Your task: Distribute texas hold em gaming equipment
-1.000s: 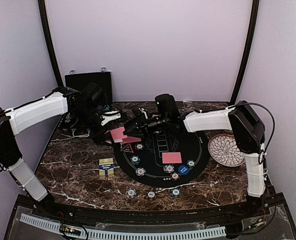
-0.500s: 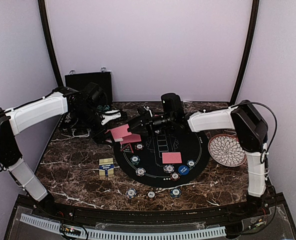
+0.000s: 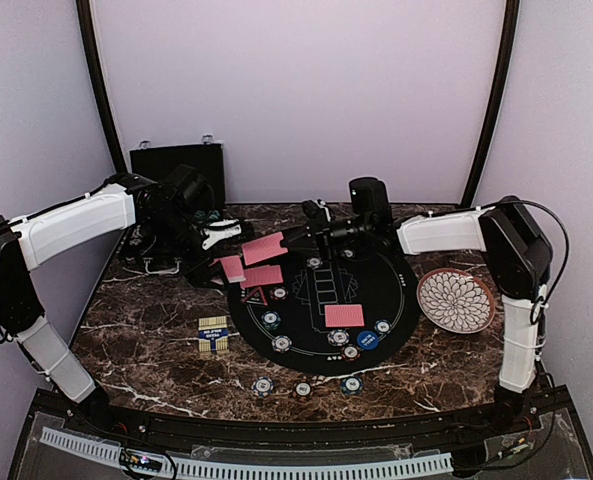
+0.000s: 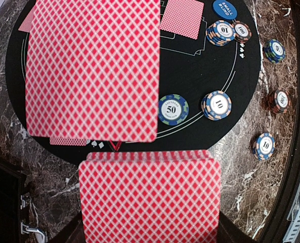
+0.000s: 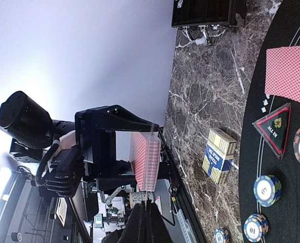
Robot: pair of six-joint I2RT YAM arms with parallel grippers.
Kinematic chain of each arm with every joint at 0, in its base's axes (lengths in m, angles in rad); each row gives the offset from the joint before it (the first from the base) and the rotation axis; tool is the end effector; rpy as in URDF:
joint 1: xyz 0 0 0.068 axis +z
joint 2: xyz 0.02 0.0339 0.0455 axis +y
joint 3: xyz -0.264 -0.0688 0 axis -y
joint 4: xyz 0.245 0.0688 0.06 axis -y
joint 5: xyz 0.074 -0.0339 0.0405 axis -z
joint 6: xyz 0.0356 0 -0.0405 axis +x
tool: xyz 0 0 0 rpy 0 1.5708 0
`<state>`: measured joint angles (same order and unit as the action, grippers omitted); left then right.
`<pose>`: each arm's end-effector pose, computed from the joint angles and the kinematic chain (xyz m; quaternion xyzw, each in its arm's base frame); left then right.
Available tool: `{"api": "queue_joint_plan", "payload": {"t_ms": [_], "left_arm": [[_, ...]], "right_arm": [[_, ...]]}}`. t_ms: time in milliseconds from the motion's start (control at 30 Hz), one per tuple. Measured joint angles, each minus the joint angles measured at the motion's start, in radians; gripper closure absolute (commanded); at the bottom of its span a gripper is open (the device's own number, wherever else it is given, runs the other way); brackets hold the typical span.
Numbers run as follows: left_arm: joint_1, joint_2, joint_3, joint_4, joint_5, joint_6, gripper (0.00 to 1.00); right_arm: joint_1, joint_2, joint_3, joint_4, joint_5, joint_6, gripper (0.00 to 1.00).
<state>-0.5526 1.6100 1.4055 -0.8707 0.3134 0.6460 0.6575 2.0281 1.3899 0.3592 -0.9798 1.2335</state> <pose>0.2783 -0.1845 0.2914 0.5717 0.7691 -0.1398 0.2491 0.3455 0.3041 0.2268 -0.0714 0.7561 0.6506 0.0062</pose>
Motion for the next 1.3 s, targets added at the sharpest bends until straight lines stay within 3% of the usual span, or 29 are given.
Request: {"api": "queue_joint_plan", "payload": {"t_ms": [533,1000,1300], "left_arm": [[0.0,0.0,0.0,0.0,-0.004,0.0,1.0],[0.0,0.0,0.0,-0.002,-0.008,0.0,1.0],[0.0,0.0,-0.005,-0.002,-0.008,0.0,1.0]], "right_arm": [[-0.097,-0.001,0.011,-0.024,-0.003,-0.033,1.0],[-0.312,0.205,0.343,-0.352,0.133,-0.296,1.0],[-0.333,0.349,0.467,-0.479,0.203,-0.365,1.0]]}}
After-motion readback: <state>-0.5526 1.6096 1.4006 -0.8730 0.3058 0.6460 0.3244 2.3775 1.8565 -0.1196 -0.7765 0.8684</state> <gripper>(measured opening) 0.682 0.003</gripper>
